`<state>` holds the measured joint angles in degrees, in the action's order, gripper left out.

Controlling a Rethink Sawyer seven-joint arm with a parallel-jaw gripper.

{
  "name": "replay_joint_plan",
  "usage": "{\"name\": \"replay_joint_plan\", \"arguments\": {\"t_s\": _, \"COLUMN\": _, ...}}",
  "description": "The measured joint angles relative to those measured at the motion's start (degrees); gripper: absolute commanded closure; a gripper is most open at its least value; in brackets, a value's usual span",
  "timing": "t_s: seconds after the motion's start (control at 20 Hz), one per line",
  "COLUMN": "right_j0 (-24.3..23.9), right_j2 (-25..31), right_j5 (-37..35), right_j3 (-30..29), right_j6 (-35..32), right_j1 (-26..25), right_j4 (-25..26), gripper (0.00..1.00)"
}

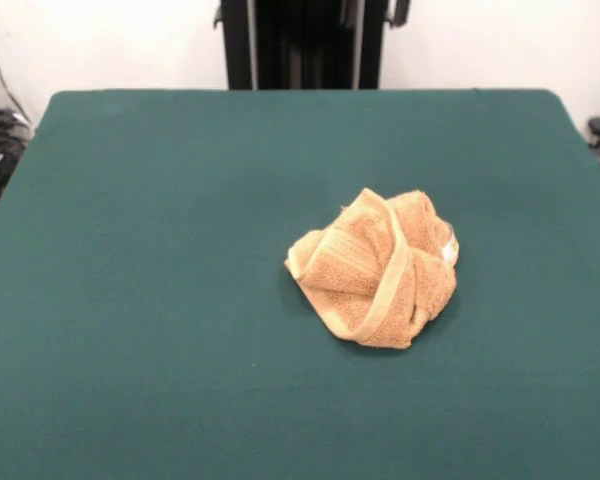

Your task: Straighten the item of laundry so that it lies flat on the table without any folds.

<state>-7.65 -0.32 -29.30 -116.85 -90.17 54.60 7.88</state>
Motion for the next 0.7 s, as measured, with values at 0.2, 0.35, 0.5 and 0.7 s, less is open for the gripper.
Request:
{"name": "replay_joint_plan", "arguments": {"t_s": 0.2, "right_j0": -1.1, "right_j2": 0.0, "right_j5": 0.5, "right_j3": 2.7, "right_j6": 0.0, "right_j1": -4.2, "right_j4": 0.8, "gripper": 0.0}}
{"name": "replay_joint_plan", "arguments": {"t_s": 0.35, "right_j0": -1.8, "right_j2": 0.0, "right_j5": 1.0, "right_j3": 5.3, "right_j6": 0.0, "right_j1": -8.2, "right_j4": 1.4, "gripper": 0.0}}
{"name": "replay_joint_plan", "arguments": {"t_s": 0.5, "right_j0": -2.2, "right_j2": 0.0, "right_j5": 2.0, "right_j3": 7.7, "right_j6": 0.0, "right_j1": -11.9, "right_j4": 1.9, "gripper": 0.0}}
{"name": "replay_joint_plan", "arguments": {"t_s": 0.7, "right_j0": -2.2, "right_j2": 0.0, "right_j5": 2.9, "right_j3": 10.7, "right_j6": 0.0, "right_j1": -15.9, "right_j4": 2.0, "gripper": 0.0}}
